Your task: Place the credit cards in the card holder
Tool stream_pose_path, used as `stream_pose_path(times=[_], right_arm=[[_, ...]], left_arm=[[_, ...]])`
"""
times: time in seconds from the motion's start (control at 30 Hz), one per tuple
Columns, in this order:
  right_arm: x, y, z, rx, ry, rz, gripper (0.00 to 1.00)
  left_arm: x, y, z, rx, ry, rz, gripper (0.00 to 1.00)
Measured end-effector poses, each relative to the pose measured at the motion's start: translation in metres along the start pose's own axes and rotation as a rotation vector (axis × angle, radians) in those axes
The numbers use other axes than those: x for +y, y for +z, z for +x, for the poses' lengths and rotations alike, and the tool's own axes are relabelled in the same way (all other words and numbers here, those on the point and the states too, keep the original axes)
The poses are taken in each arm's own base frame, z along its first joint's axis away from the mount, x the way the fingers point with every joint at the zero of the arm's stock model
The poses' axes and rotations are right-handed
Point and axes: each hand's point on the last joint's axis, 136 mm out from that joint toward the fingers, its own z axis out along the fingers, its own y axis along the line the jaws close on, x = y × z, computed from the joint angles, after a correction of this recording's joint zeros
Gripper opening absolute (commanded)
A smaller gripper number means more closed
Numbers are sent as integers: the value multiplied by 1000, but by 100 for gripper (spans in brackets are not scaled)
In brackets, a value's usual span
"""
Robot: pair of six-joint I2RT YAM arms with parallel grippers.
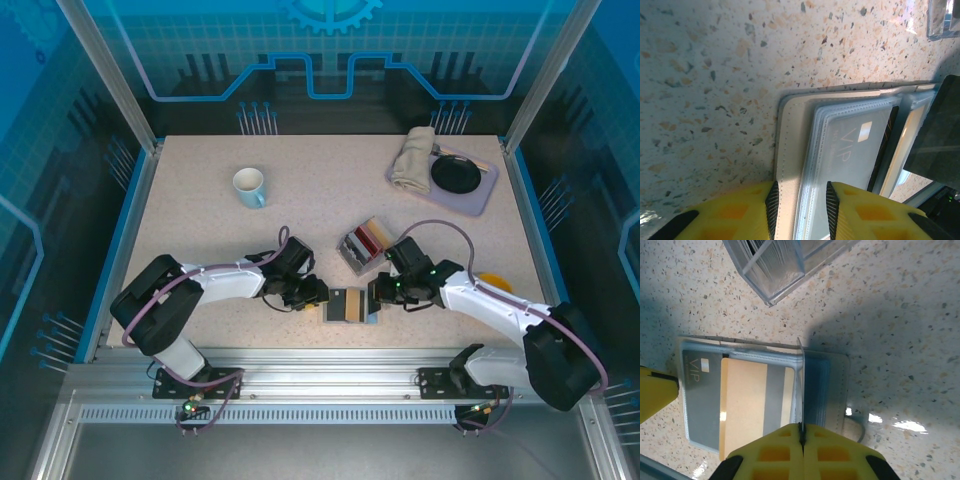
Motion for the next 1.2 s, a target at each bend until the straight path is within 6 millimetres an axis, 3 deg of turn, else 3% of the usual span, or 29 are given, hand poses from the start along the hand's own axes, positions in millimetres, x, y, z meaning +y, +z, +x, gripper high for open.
stream_pose_path(times=[0.47,0.77,1.2], right_arm=[[5,4,3,-18,142,-176,6],[19,-18,-7,-85,157,-266,7],[41,-28,-17,-78,149,-335,8]], left_arm=[[1,0,0,0,0,0,34],[1,0,0,0,-4,1,34],[-2,-4,-3,-23,2,7,33]])
